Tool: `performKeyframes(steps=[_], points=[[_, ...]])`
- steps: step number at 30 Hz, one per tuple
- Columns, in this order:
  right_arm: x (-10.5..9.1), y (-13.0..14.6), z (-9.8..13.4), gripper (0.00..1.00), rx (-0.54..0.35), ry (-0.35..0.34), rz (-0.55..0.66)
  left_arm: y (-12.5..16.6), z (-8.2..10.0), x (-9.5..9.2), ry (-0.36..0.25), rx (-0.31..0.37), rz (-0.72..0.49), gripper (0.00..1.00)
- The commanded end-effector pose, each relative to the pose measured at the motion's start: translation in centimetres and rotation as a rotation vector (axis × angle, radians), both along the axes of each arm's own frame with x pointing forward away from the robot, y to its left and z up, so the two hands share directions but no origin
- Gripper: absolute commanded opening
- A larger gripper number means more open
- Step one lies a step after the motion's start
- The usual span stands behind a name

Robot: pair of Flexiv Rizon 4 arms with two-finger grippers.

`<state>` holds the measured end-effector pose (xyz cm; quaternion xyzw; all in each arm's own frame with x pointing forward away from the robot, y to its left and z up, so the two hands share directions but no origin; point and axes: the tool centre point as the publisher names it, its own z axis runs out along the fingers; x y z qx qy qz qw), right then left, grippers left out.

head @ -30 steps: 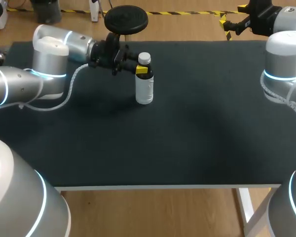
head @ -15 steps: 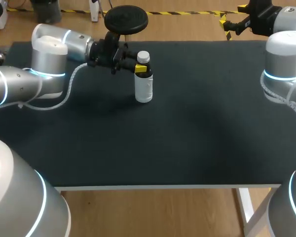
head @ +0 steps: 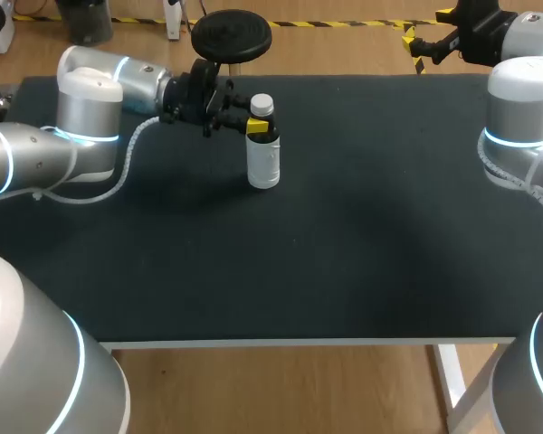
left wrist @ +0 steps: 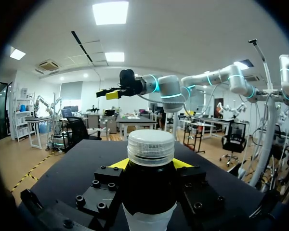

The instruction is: Unscrew the bottle cap

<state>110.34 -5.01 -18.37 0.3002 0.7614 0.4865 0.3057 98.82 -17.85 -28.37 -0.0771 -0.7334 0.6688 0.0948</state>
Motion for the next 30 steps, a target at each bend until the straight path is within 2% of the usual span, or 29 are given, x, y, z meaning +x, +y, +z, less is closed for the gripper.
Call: performKeyframes(steps=[1,28,30], points=[[0.04,-0.02,-0.02,1.0,0.0,0.0,0.001,0.0,-0.13,0.25,0.001,-0.003,-0.006,0.0],[0.04,-0.02,-0.02,1.0,0.0,0.0,0.001,0.0,-0.13,0.25,0.001,-0.003,-0.006,0.0],[0.33,0.36,-0.1,1.0,0.013,0.002,0.039,0.0,-0.13,0.25,0.001,-0.003,-0.006,0.0]])
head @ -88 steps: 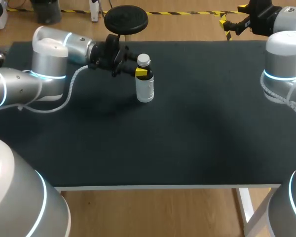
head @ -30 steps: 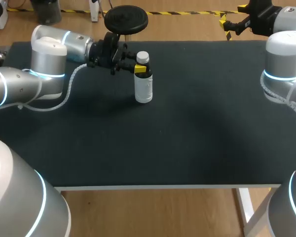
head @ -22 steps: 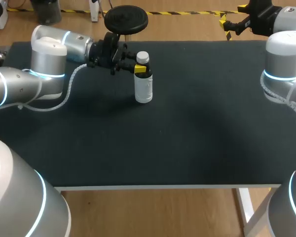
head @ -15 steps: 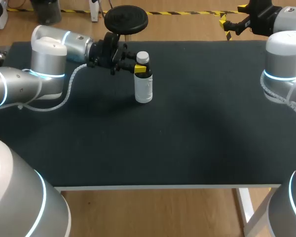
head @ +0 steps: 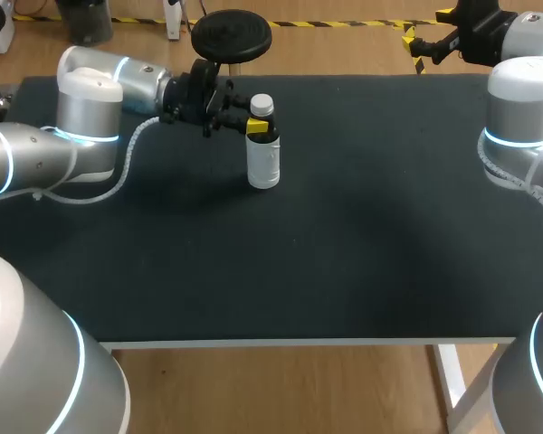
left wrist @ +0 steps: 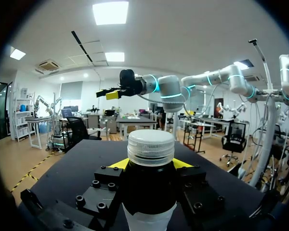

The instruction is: Unscrew the bottle cap

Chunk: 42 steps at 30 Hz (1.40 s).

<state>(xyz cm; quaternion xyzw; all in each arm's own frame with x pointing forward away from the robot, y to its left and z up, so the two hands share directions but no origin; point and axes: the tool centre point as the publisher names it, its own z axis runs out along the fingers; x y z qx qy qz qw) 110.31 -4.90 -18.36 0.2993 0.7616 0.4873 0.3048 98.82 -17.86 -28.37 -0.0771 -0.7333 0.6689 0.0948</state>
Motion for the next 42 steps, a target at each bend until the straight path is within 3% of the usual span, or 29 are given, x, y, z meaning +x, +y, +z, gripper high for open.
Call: performKeyframes(steps=[1,7,20,36,42], points=[[0.5,0.4,-0.2,1.0,0.023,-0.001,0.051,0.0,-0.1,0.2,0.001,-0.002,-0.006,0.0],[0.8,2.0,-0.6,1.0,0.043,0.008,0.162,0.0,-0.1,0.2,0.001,-0.002,-0.006,0.0],[0.3,7.6,-1.3,1.0,0.177,0.032,0.514,0.0,-0.1,0.2,0.001,-0.002,-0.006,0.0],[-1.0,14.7,-3.8,1.0,0.183,0.143,0.732,0.0,-0.1,0.2,0.001,-0.002,-0.006,0.0],[-2.1,16.8,-4.6,1.0,0.19,0.151,0.77,0.0,-0.1,0.2,0.001,-0.002,-0.006,0.0]])
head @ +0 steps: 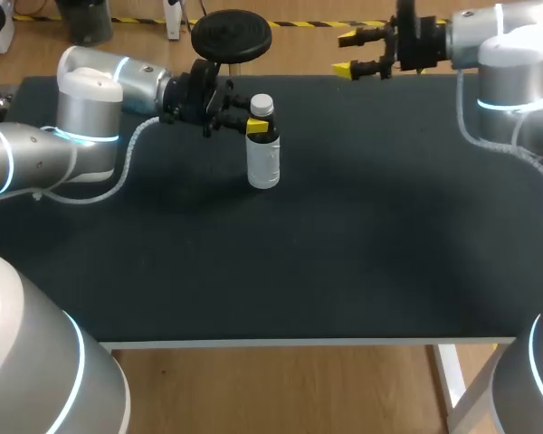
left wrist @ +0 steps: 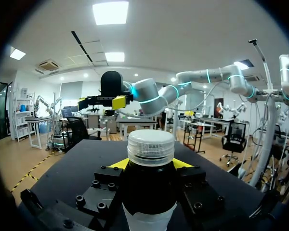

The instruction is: Unscrew the bottle cap

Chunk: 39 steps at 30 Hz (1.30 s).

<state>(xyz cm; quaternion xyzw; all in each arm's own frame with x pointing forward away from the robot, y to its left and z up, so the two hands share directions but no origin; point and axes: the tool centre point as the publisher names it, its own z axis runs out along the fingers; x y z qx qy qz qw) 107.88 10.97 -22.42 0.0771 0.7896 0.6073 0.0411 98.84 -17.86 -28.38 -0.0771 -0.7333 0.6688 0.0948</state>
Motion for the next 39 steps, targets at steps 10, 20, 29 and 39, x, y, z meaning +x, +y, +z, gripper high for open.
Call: performKeyframes(steps=[10,20,29,39], points=[[-1.6,3.7,-1.4,1.0,0.031,0.011,0.096,0.0,-0.1,0.2,0.001,-0.003,-0.006,0.0],[-3.4,6.7,-2.0,1.0,0.044,0.009,0.081,0.0,-0.1,0.2,0.001,-0.003,-0.006,0.0],[-4.5,8.4,-2.4,1.0,0.061,0.013,0.082,0.0,-0.1,0.2,0.001,-0.003,-0.006,0.0],[-5.6,9.6,-2.4,1.0,0.078,0.017,0.101,0.0,-0.1,0.2,0.001,-0.003,-0.006,0.0]])
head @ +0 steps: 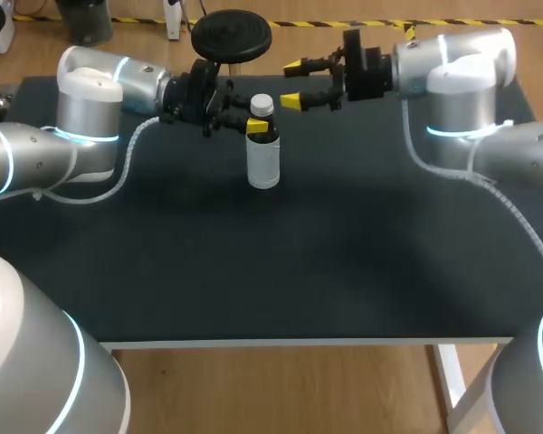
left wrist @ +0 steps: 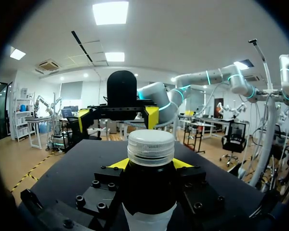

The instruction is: Unscrew the bottle cap

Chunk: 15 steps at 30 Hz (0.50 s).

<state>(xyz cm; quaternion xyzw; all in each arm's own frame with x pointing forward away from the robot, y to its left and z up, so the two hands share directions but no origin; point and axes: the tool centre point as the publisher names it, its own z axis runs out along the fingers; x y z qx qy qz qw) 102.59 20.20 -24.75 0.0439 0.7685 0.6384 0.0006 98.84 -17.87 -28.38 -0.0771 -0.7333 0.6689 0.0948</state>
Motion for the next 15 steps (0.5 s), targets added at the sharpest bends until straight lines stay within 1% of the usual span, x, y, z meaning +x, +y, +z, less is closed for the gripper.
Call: performKeyframes(steps=[1,15], points=[[-0.4,0.5,-0.1,1.0,-0.003,-0.001,0.002,0.0,-0.1,0.2,0.001,-0.003,-0.006,0.0],[-2.4,2.0,-0.1,1.0,0.009,-0.002,0.013,0.0,-0.1,0.2,0.001,-0.003,-0.006,0.0]])
